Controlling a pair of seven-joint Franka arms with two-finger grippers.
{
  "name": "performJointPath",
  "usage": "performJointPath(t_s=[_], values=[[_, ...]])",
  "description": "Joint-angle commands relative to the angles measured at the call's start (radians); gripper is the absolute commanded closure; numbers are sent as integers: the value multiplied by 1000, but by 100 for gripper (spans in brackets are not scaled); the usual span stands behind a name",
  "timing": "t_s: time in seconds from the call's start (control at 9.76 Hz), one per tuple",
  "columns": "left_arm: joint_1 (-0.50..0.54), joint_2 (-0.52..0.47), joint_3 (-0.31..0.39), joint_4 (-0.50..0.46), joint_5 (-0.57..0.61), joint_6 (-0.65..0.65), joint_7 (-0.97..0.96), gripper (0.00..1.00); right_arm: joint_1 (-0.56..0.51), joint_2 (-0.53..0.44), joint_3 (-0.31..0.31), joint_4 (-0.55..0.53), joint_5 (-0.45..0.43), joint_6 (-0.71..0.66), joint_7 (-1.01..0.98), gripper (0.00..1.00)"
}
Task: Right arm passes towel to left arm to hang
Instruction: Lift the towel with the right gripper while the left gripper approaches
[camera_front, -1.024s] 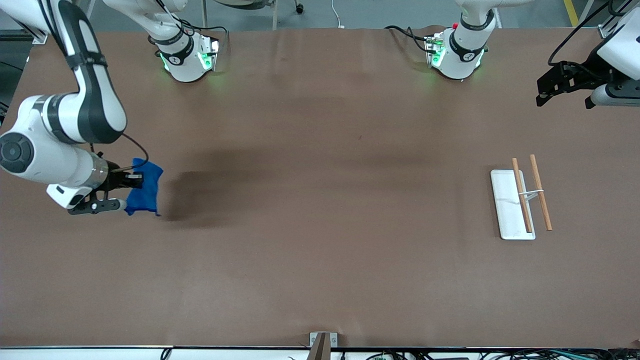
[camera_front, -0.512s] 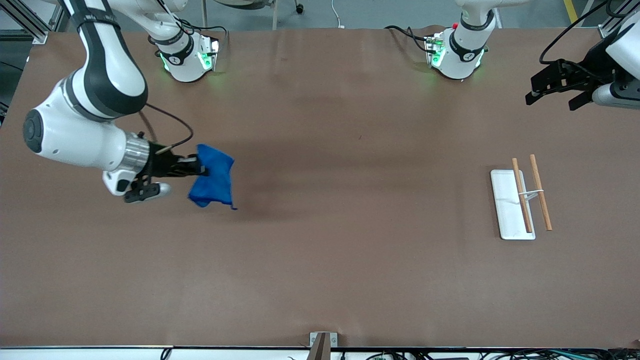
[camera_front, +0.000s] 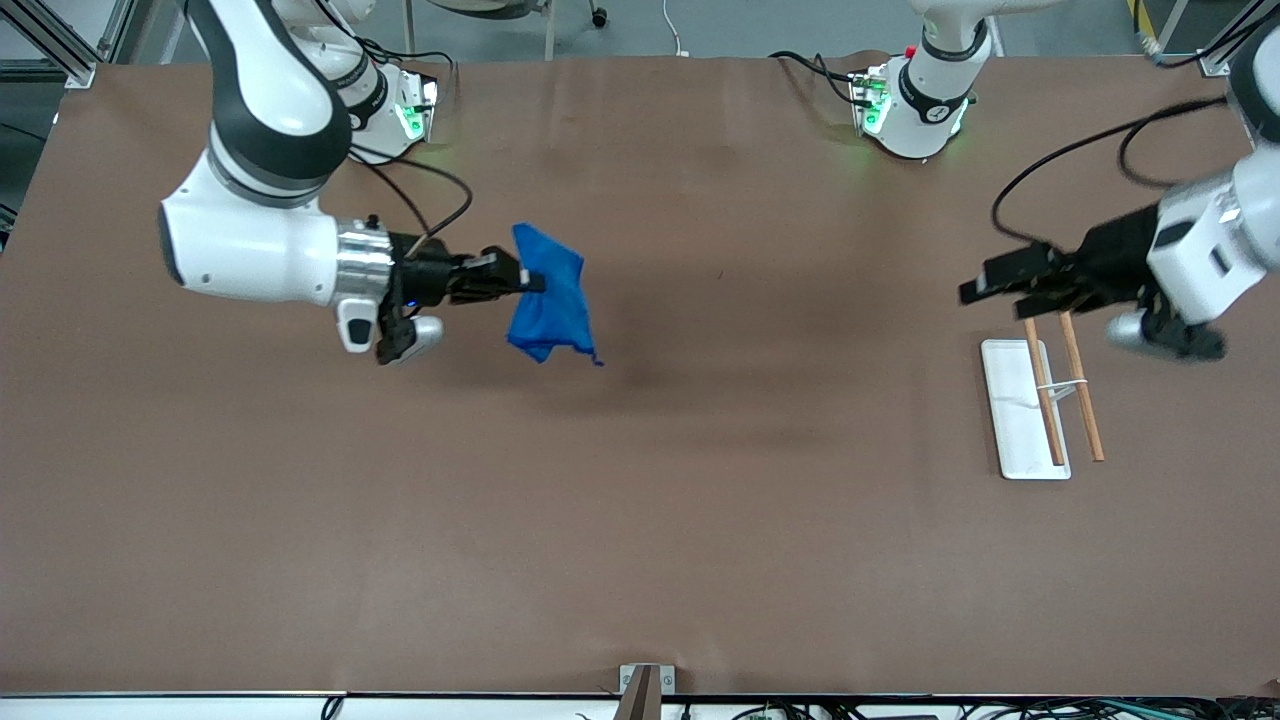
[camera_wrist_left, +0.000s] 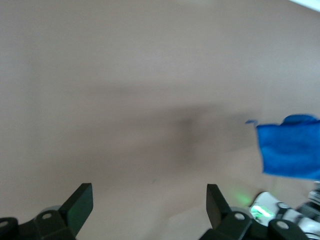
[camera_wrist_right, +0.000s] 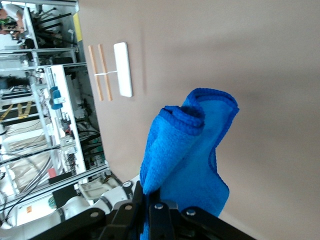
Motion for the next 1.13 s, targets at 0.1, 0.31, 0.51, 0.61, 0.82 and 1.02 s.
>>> performJointPath(t_s=[0.1,0.31,0.51,0.61,0.82,1.02], values=[[8,96,-6,-135,-296,151,328,0,79,-13,12,-36,226,115,11,100],[8,189,-8,-191,-540,144,560,6,119,-10,15,-30,318,167,11,100],[-2,235,-14,-240,-749,62,630,13,145,-10,14,-19,445,169,5,100],[-7,249,-14,-265,-823,8,629,14,148,-8,14,-7,467,171,4,100],[-1,304,-60,-277,-894,-97,638,18,166,10,14,36,524,210,-4,100],[-1,303,-118,-336,-1004,-103,670,18,203,62,14,105,536,279,-3,100]])
